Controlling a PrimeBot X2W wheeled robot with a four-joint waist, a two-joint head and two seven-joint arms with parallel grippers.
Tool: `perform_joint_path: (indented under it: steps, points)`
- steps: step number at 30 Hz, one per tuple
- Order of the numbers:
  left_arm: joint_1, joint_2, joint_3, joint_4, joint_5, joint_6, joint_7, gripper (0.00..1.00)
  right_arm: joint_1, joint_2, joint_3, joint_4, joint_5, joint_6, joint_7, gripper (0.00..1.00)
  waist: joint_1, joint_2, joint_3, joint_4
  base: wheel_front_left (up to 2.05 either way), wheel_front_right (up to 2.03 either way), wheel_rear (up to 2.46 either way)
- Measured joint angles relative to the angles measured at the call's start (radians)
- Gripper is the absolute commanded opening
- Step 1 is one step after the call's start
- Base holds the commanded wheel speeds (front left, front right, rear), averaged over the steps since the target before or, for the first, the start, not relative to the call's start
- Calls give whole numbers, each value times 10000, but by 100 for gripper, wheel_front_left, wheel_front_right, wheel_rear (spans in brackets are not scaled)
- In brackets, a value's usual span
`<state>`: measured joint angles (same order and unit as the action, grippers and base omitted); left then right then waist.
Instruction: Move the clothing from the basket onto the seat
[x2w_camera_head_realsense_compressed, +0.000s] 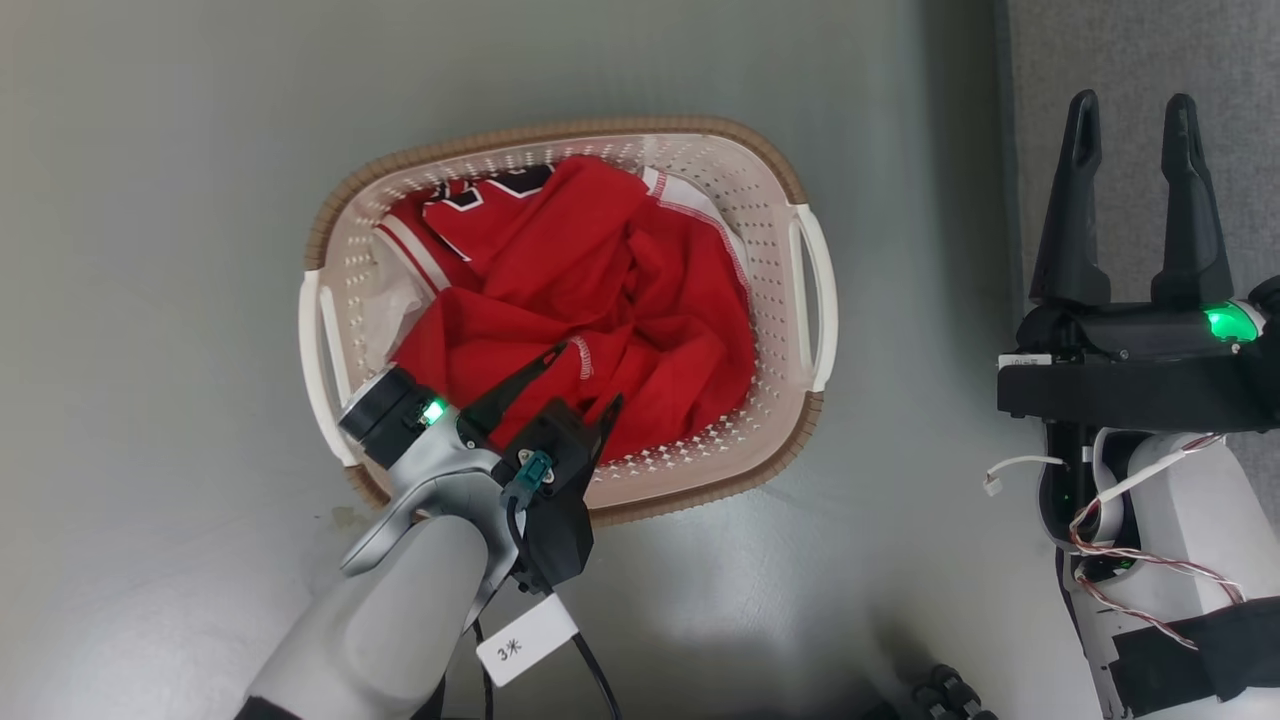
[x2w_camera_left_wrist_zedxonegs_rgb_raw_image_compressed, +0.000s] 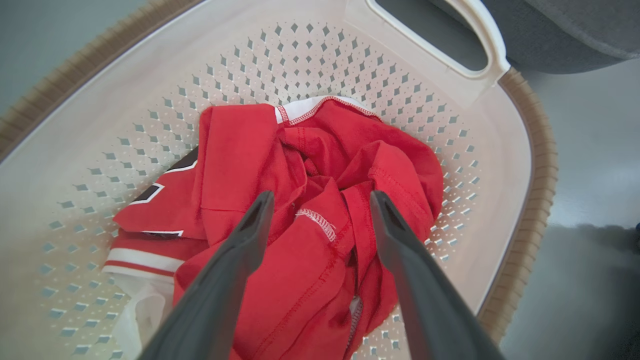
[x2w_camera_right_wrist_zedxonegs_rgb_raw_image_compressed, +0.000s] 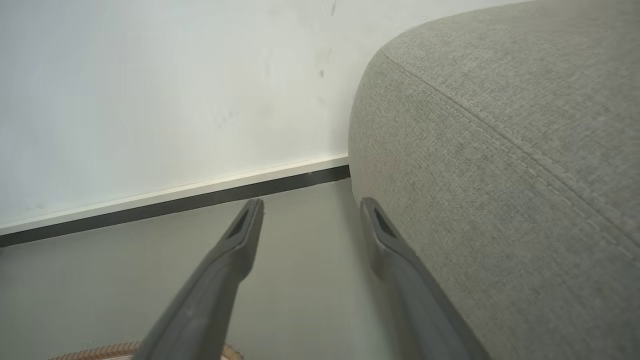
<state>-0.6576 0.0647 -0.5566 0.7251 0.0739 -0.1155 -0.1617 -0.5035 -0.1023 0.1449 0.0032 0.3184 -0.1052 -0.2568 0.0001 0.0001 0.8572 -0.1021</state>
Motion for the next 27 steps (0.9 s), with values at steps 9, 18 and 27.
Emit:
perform_joint_path:
  steps: [9,18,27]
  points:
    - [-563,-19,-119,890,115,-4,2,100,-1,88,113,38,-29,150,0,100,0,0,190,-321,0,0,0]
    - [-1382,-38,-293,1538,265,-6,121,100,-2,203,161,6,-36,259,0,100,0,0,513,-602,0,0,0]
    - [-1890,-46,-337,2290,454,-77,314,100,-4,257,178,-35,-38,276,0,100,0,0,872,-828,0,0,0]
